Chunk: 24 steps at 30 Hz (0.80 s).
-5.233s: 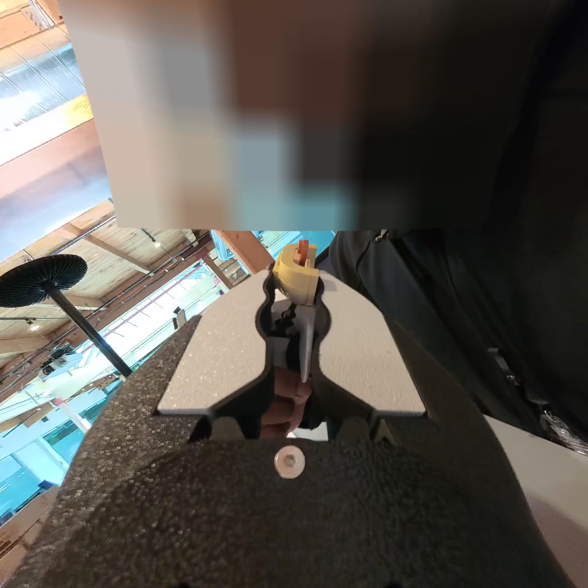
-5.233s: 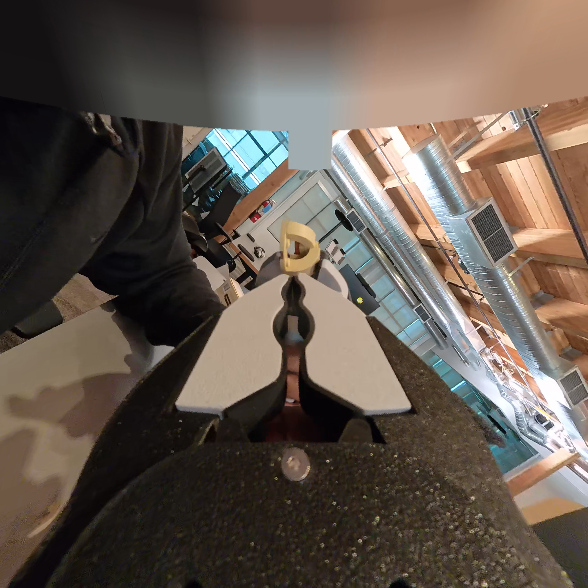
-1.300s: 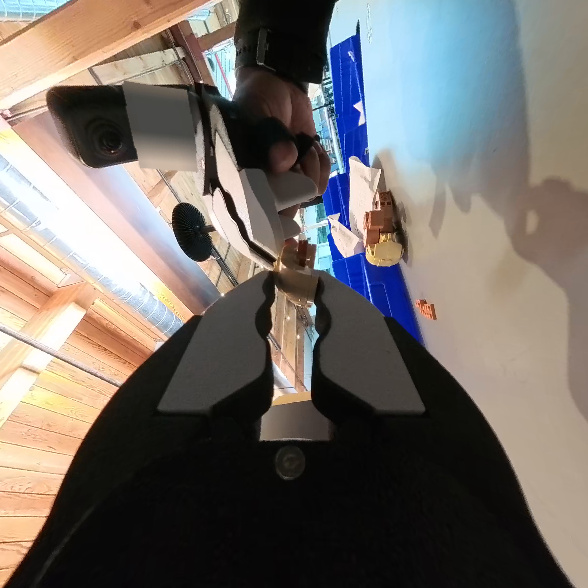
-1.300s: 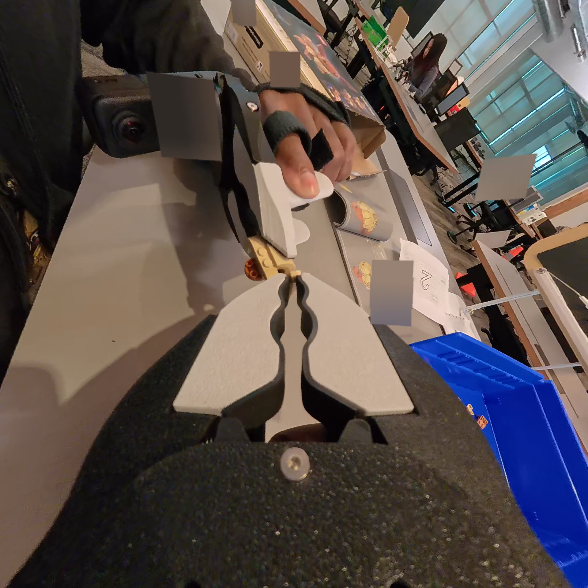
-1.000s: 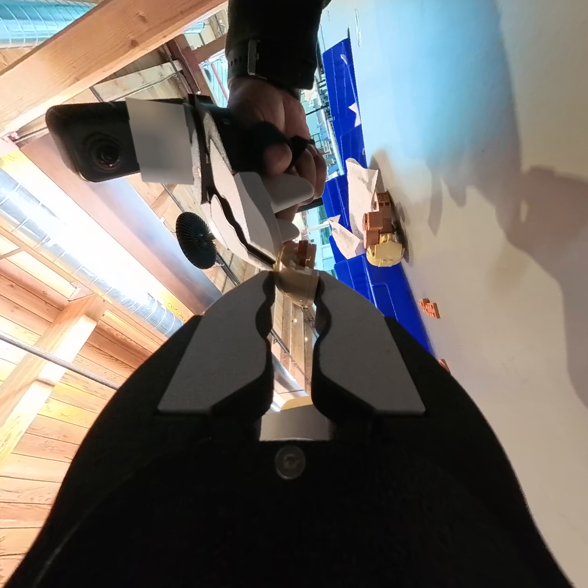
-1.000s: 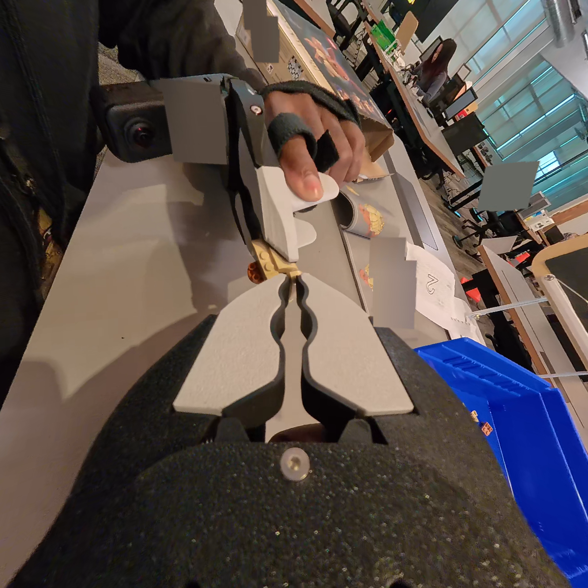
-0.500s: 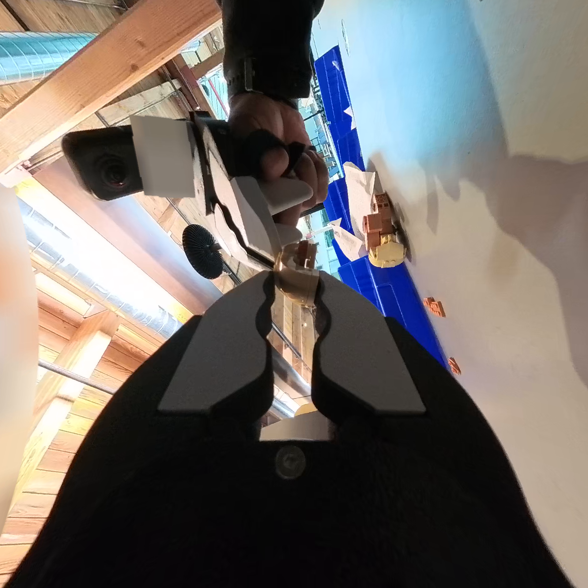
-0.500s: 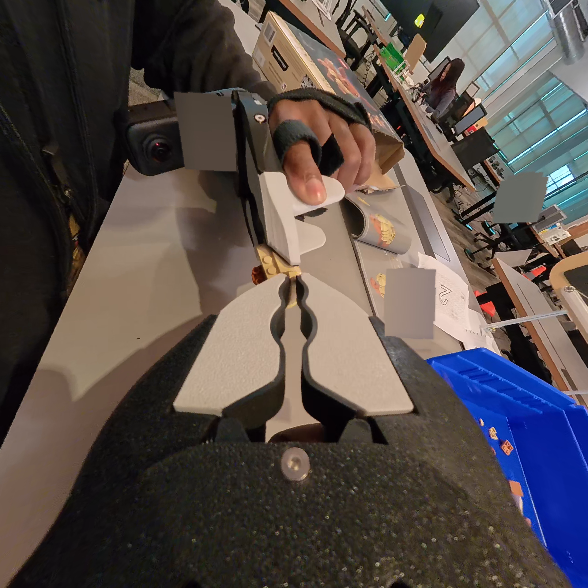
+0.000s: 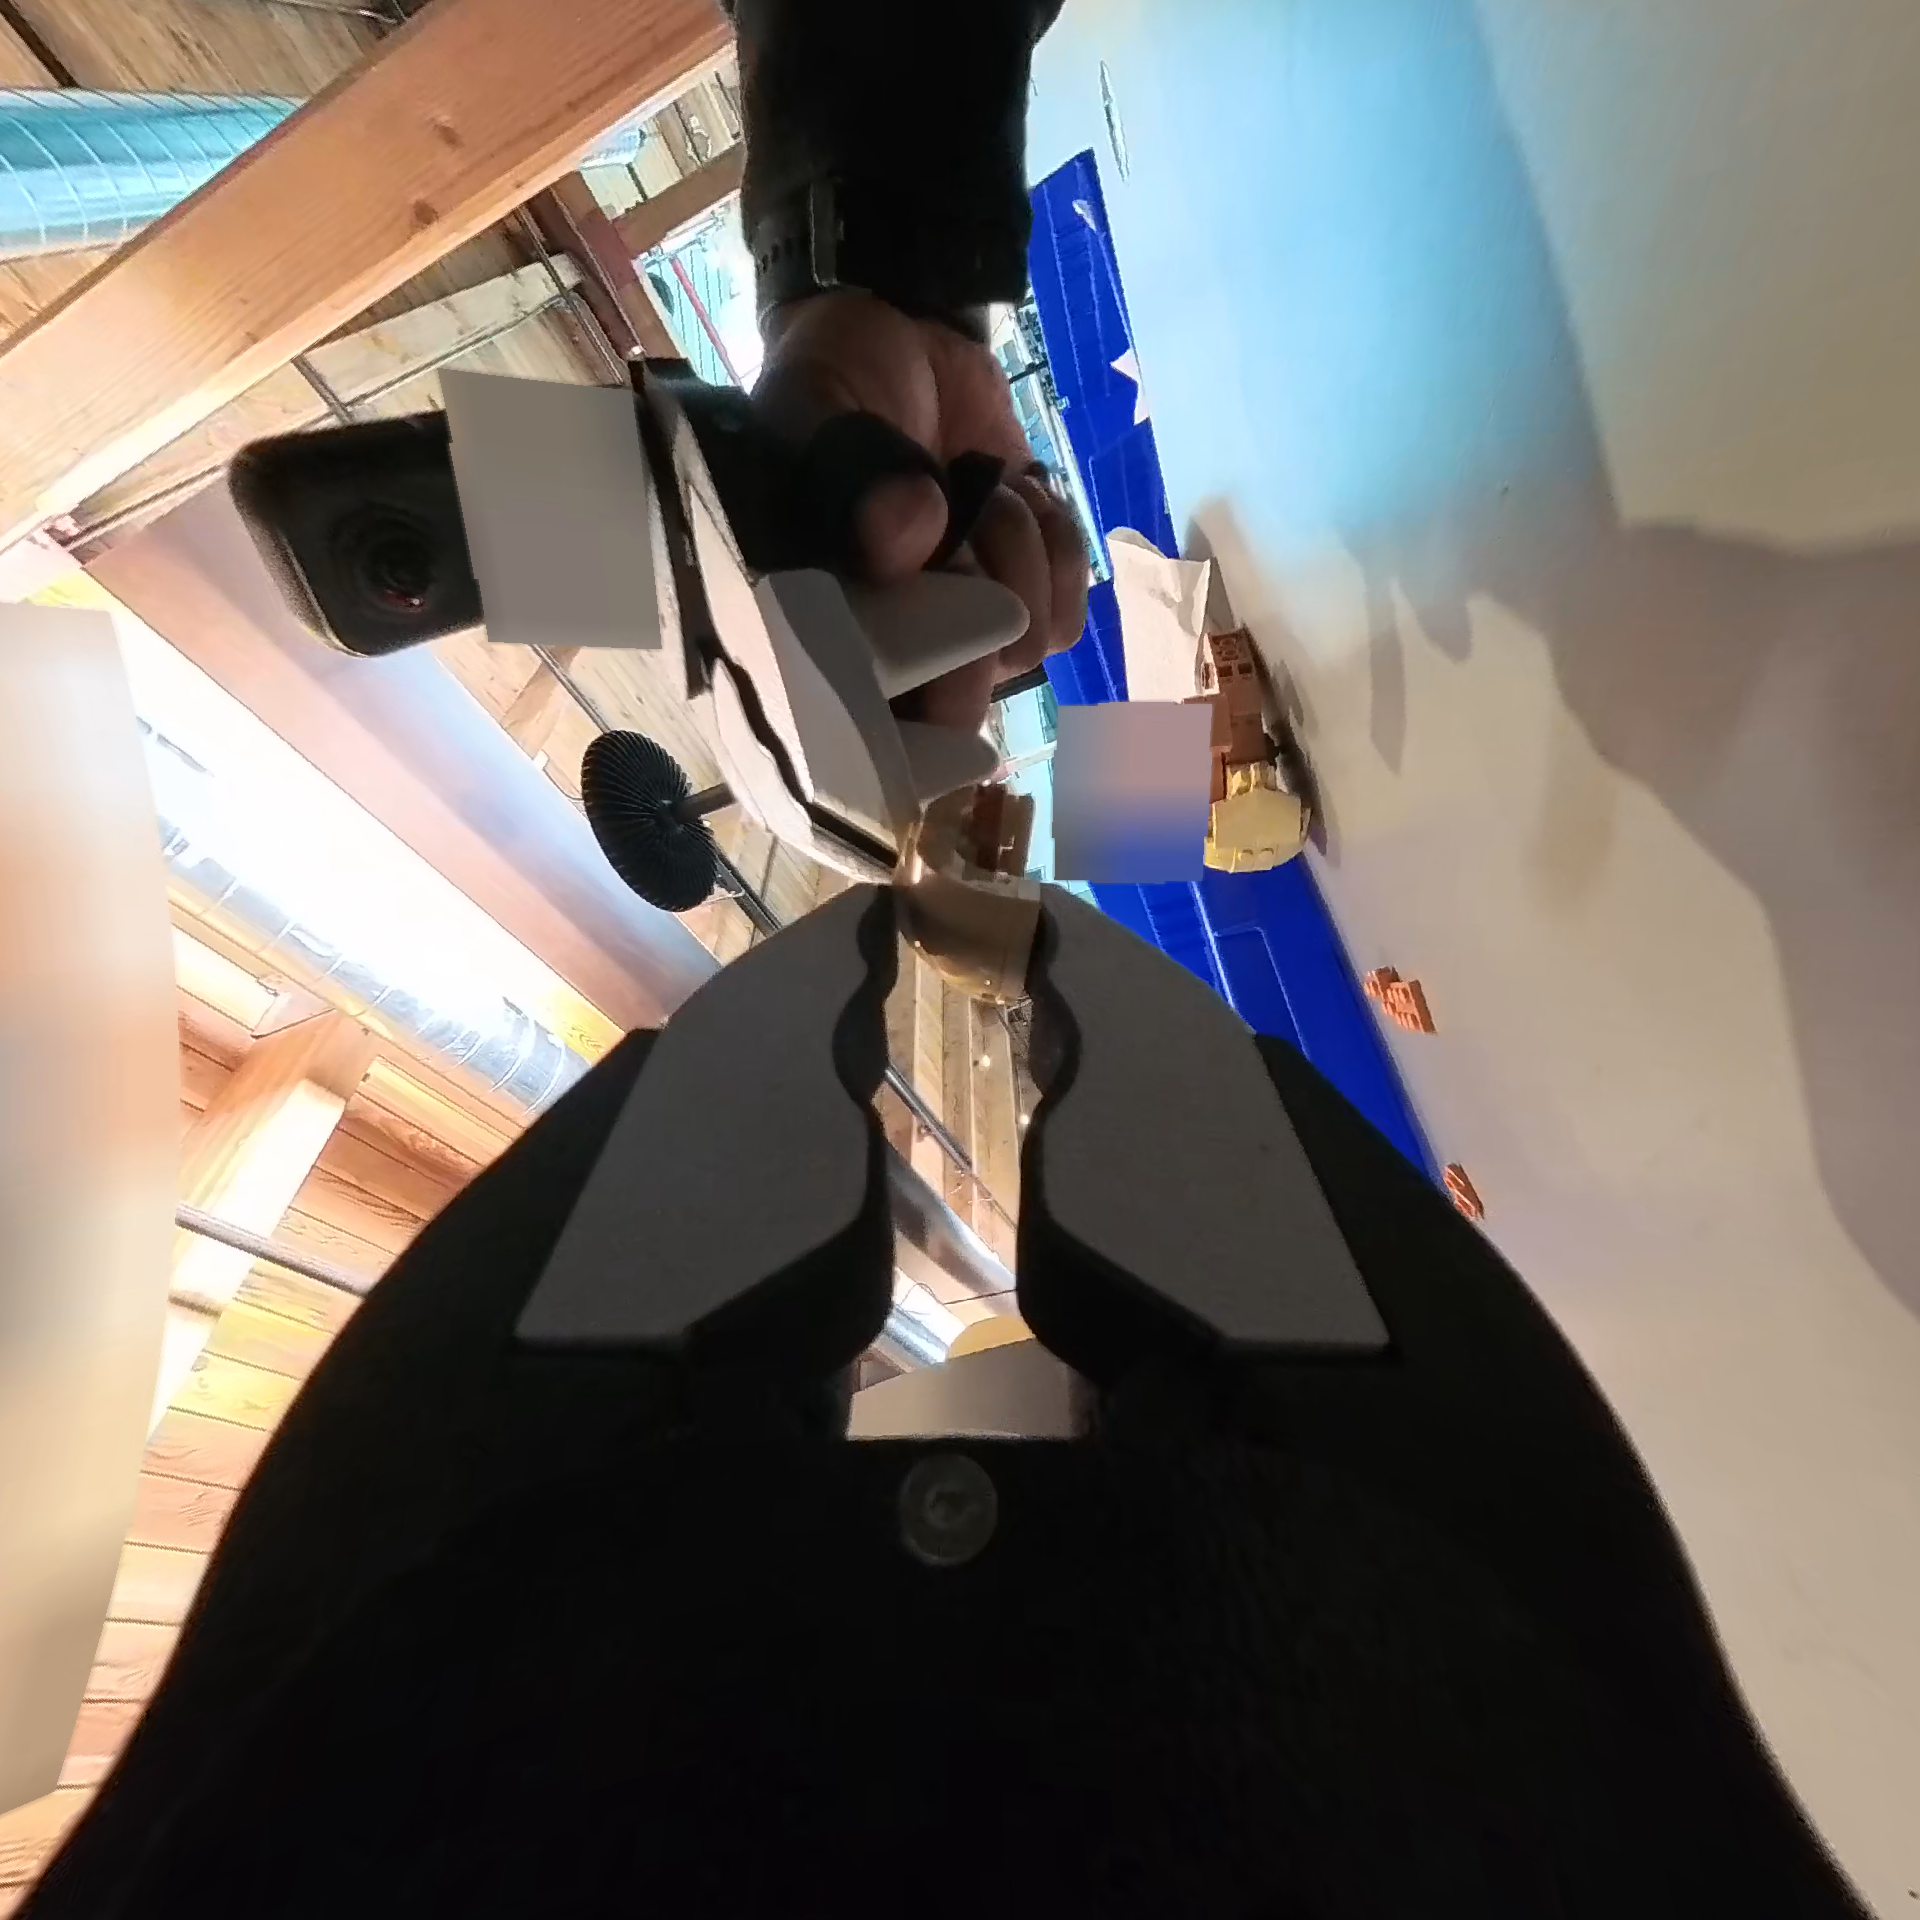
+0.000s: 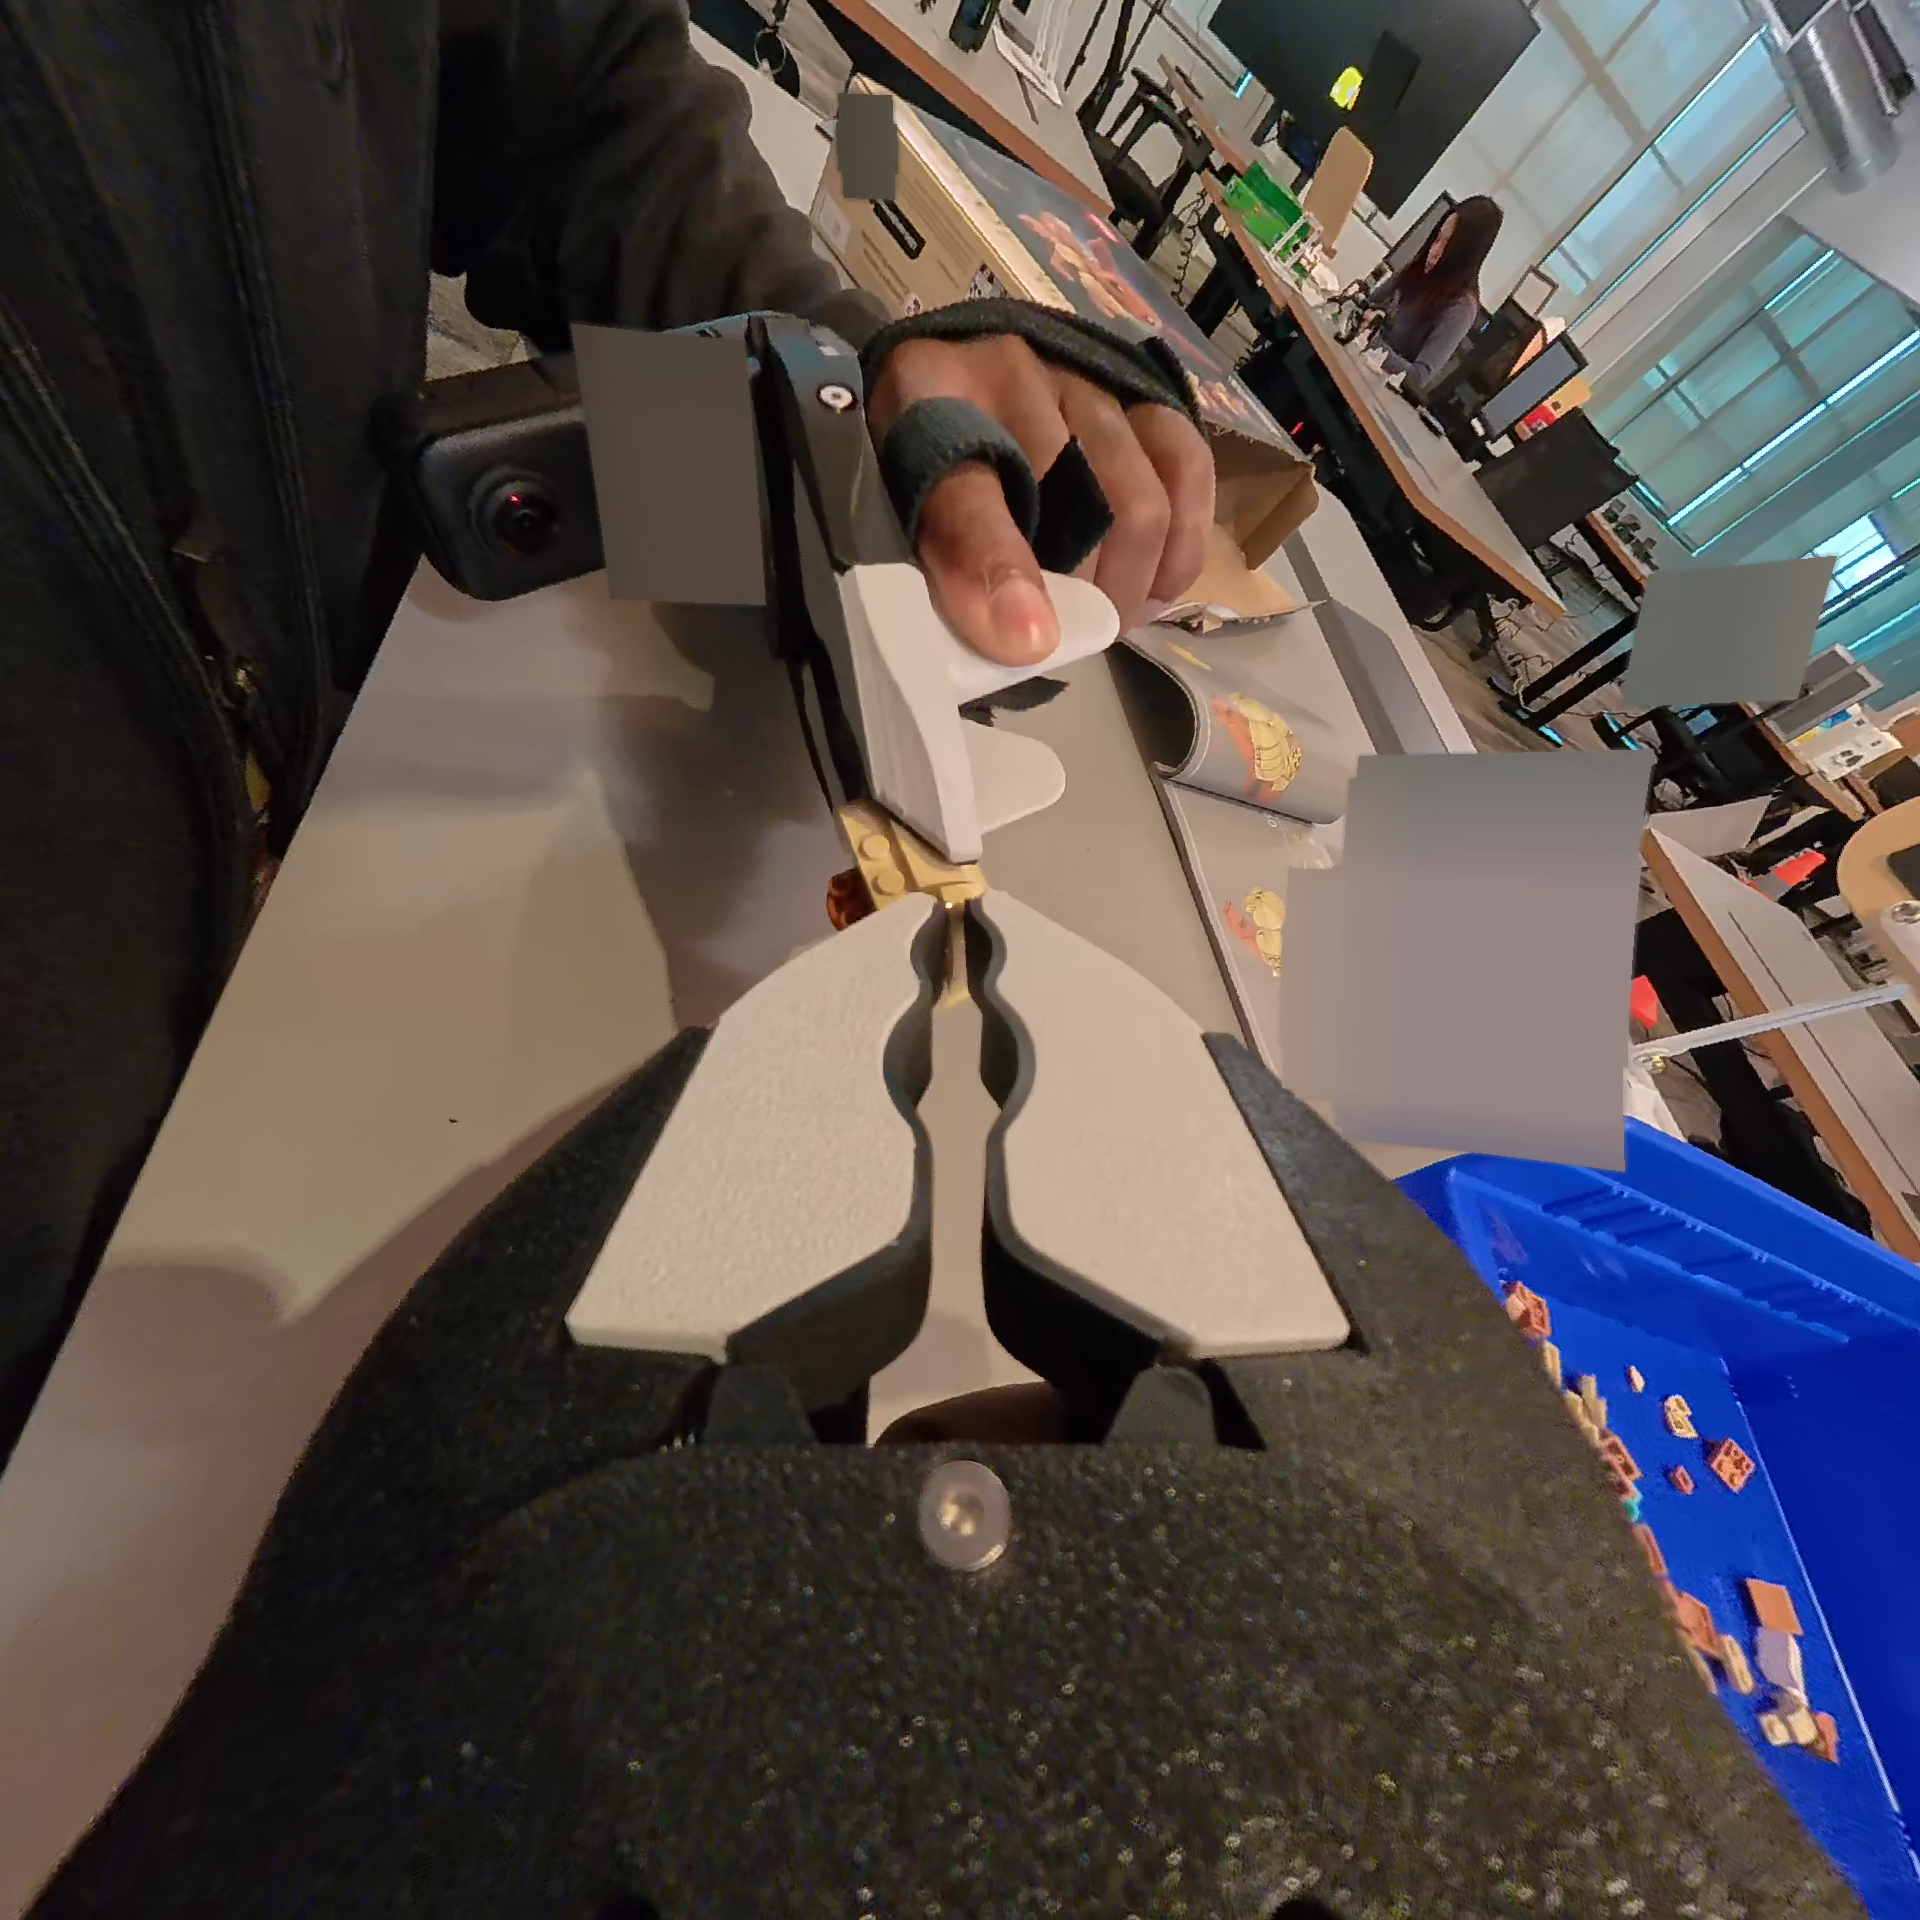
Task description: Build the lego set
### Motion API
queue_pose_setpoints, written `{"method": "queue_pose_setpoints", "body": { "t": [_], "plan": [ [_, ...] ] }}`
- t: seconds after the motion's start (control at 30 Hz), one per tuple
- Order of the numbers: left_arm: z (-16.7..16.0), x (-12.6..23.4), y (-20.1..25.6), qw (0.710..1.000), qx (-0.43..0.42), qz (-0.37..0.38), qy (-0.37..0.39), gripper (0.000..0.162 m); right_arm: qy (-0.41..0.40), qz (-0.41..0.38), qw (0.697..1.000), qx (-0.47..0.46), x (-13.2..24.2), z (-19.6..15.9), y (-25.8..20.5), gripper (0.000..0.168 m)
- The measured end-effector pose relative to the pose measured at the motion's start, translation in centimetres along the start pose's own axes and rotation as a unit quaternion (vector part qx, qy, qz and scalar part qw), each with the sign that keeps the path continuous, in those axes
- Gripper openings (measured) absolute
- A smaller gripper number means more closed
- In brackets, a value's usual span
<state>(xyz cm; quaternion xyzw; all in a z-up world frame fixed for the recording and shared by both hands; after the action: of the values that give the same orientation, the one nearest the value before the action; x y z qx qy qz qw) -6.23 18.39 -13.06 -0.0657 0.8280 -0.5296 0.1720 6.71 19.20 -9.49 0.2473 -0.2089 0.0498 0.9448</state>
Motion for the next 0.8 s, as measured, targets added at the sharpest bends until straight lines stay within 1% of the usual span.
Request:
{"method": "queue_pose_setpoints", "body": {
  "t": [0.13,0.23,0.33,0.5,0.57,0.63,0.73,0.8],
  "plan": [
    [-0.1,0.0,0.1,1.000,0.004,-0.002,-0.001,0.022,0.008,-0.003,1.000,-0.020,0.0,-0.2,0.2,0.002],
    [-0.2,0.0,0.2,1.000,0.010,-0.004,-0.003,0.022,0.022,-0.005,0.998,-0.061,0.1,-0.4,0.5,0.002],
    [-0.4,0.0,0.3,1.000,0.020,-0.006,-0.005,0.022,0.046,-0.002,0.991,-0.122,0.4,-0.8,0.8,0.000],
    [-0.9,0.1,0.7,0.999,0.035,-0.018,-0.011,0.022,0.070,0.008,0.967,-0.246,0.9,-2.3,1.3,0.000],
    [-1.0,0.1,0.9,0.999,0.035,-0.022,-0.011,0.022,0.064,0.006,0.961,-0.269,0.7,-3.0,1.2,0.000],
    [-1.0,0.1,0.9,0.999,0.038,-0.022,-0.010,0.022,0.056,-0.004,0.969,-0.241,0.5,-3.4,1.0,0.000],
    [-0.9,0.1,0.6,0.998,0.055,-0.017,-0.007,0.022,0.041,-0.015,0.986,-0.159,0.4,-3.7,1.0,0.001],
    [-0.8,0.1,0.4,0.997,0.079,-0.011,-0.003,0.022,0.050,0.011,0.993,-0.107,0.4,-3.7,1.1,0.005]
  ]
}}
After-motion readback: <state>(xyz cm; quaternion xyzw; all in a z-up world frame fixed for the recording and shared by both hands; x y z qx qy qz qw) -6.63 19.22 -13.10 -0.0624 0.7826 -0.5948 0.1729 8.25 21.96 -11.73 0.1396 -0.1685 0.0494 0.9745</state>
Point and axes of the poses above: each gripper's, where its closed fingertips meet, x back along the fingers, z out of its top, y = z × x across the jaws, the point moved 7 cm from there along x, back along the fingers, and after that the axes turned 9 degrees about z, right-handed, at the moved point
